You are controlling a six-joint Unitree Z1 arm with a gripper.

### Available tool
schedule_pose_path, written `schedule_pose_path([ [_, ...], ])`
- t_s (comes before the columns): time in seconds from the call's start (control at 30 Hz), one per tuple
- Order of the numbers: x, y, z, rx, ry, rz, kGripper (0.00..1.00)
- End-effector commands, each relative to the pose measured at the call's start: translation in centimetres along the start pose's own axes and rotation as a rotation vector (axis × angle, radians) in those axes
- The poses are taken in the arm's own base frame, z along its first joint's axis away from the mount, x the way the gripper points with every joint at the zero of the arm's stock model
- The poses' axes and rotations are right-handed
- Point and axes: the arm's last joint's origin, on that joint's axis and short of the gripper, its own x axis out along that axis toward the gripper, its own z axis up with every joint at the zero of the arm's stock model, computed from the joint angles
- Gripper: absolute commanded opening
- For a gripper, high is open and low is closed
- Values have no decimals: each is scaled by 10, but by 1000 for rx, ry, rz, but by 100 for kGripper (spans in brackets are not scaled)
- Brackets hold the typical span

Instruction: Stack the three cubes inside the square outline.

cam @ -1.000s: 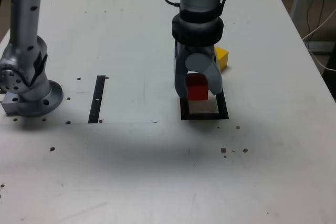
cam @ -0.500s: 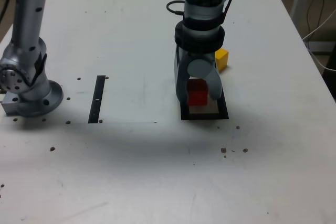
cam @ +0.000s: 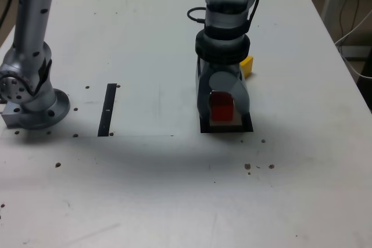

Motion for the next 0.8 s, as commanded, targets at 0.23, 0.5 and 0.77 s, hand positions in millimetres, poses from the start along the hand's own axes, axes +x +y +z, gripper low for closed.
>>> schedule_pose_path([
  [0.23, -7, 1, -7, 0, -33, 5, 99],
  [0.5, -29, 9, -31, -16, -64, 60, 100],
  [0.77, -44, 29, -44, 33, -50, 112, 100],
])
